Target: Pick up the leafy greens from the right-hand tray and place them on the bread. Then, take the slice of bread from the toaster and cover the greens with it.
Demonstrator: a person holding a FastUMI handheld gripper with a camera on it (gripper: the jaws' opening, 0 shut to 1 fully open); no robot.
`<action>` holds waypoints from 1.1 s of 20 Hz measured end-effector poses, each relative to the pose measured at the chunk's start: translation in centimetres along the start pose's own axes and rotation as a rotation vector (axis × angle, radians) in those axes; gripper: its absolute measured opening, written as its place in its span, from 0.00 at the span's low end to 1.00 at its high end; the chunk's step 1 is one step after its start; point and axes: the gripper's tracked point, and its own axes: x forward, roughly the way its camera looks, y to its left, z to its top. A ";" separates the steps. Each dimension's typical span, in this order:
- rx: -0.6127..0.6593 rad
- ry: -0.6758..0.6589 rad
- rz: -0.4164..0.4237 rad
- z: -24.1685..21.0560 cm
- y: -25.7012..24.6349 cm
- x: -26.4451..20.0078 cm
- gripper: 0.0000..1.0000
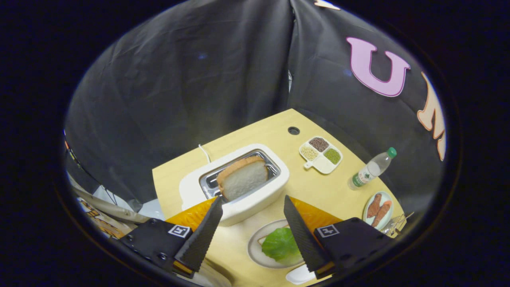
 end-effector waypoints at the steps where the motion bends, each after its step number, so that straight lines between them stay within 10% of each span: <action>1: 0.003 -0.003 0.004 0.4 0.2 0.2 0.98; 22: 0.136 0.042 0.000 2.6 2.0 6.7 0.95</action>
